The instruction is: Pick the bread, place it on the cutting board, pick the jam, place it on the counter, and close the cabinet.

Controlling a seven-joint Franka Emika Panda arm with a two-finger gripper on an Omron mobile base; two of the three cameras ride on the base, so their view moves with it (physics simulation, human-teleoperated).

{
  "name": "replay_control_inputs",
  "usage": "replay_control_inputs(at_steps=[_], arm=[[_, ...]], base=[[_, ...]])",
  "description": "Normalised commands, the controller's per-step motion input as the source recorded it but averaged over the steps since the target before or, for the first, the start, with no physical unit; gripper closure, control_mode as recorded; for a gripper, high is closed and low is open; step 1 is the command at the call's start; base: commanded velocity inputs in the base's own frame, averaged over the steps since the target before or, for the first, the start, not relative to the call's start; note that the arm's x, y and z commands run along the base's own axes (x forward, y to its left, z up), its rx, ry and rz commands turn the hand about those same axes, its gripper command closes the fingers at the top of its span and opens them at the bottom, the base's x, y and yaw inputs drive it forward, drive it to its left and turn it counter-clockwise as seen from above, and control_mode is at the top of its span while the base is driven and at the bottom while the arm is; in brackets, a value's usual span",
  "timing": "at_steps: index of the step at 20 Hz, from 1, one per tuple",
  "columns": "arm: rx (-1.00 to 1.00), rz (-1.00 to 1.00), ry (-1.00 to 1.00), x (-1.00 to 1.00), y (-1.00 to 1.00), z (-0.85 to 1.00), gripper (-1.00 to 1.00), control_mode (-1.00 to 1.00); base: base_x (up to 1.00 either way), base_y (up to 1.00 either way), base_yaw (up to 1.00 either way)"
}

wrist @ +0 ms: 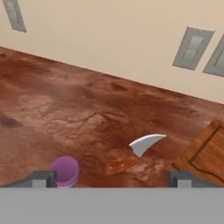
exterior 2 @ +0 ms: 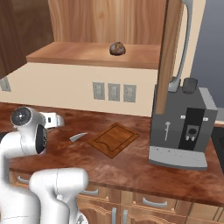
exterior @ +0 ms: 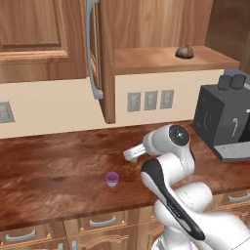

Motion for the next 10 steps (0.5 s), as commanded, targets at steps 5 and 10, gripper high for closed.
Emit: replay_control_inputs(at_steps=[5,10], arm=[[0.01,-0.04,-0.03,-0.34,-0.39,0.29,-1.00,-1.00],[0.00,-0.04,-0.03,-0.30,-0.34,0.28,-1.00,-1.00]], base=[[0.00,0.00,0.00],[0.00,0.00,0.00]])
